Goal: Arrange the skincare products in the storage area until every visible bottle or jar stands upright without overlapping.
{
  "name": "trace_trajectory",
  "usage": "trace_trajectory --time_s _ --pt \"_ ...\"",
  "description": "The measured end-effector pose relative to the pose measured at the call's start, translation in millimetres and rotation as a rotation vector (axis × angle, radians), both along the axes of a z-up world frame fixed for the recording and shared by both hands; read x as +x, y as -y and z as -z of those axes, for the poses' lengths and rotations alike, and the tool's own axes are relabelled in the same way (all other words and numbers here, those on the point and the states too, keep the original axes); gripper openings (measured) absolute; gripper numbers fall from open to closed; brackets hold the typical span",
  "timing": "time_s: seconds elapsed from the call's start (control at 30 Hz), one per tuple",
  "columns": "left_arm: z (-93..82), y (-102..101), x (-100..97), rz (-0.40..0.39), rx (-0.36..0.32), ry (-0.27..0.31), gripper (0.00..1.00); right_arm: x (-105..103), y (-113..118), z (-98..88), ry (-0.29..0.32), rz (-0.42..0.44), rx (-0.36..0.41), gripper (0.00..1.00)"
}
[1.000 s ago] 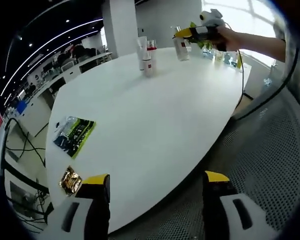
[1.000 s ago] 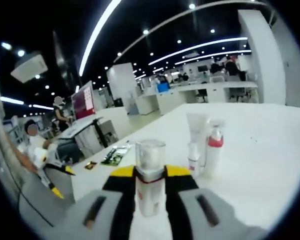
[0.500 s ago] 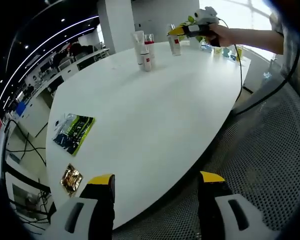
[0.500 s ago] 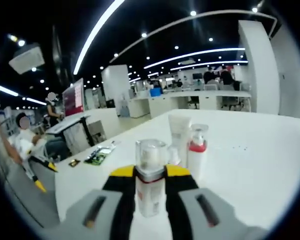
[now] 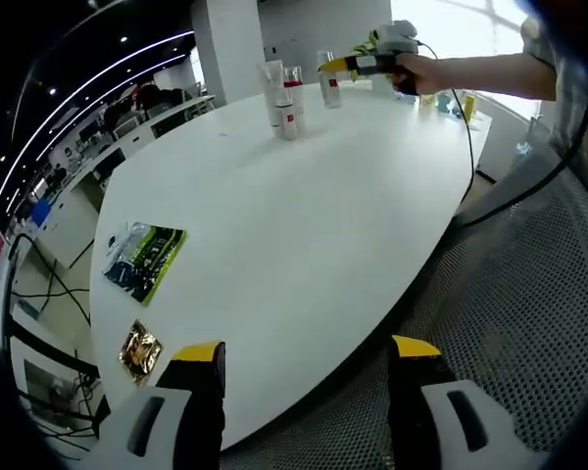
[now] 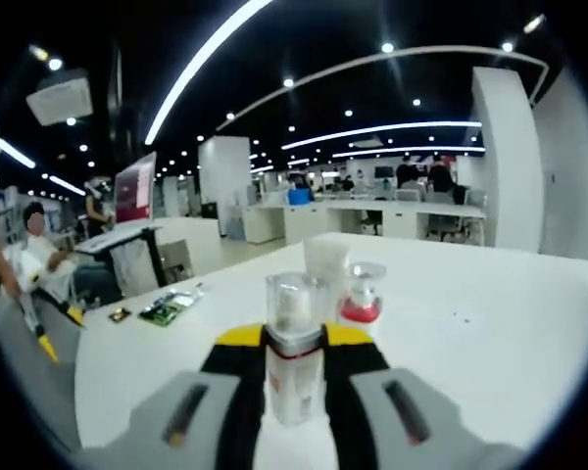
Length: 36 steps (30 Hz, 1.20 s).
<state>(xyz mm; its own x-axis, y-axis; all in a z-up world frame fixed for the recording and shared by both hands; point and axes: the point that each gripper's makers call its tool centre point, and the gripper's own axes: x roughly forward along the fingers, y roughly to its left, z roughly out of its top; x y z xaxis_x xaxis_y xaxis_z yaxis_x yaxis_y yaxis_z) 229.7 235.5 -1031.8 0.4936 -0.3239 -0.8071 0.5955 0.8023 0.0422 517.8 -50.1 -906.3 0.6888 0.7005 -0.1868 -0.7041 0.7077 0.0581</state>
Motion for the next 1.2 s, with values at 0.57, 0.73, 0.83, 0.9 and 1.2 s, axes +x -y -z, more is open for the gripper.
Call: trace_trajectory --time_s 0.57,0.73,0.83,0.9,1.2 --pt "1.4 0 -0.2 -0.004 -0.012 -0.011 0.69 20 -16 25.6 0.056 -0.079 -0.043 0.2" --pt "1.8 1 -0.6 0.0 -0.015 -0.014 0.69 25 -14 36.6 0.048 -0.078 -0.052 0.19" --pt "2.1 1 -1.1 -0.001 -0.016 -0.018 0.68 27 -13 41.6 0.038 -0.079 -0.055 0.19" --pt "3.4 0 -2.1 -0.003 -0.014 -0.026 0.68 28 -13 45.4 0.032 -0.078 -0.054 0.19" --pt "6.9 0 -5.0 -0.002 -0.01 -0.049 0.67 37 -16 54.9 0.033 -0.076 -0.068 0.2"
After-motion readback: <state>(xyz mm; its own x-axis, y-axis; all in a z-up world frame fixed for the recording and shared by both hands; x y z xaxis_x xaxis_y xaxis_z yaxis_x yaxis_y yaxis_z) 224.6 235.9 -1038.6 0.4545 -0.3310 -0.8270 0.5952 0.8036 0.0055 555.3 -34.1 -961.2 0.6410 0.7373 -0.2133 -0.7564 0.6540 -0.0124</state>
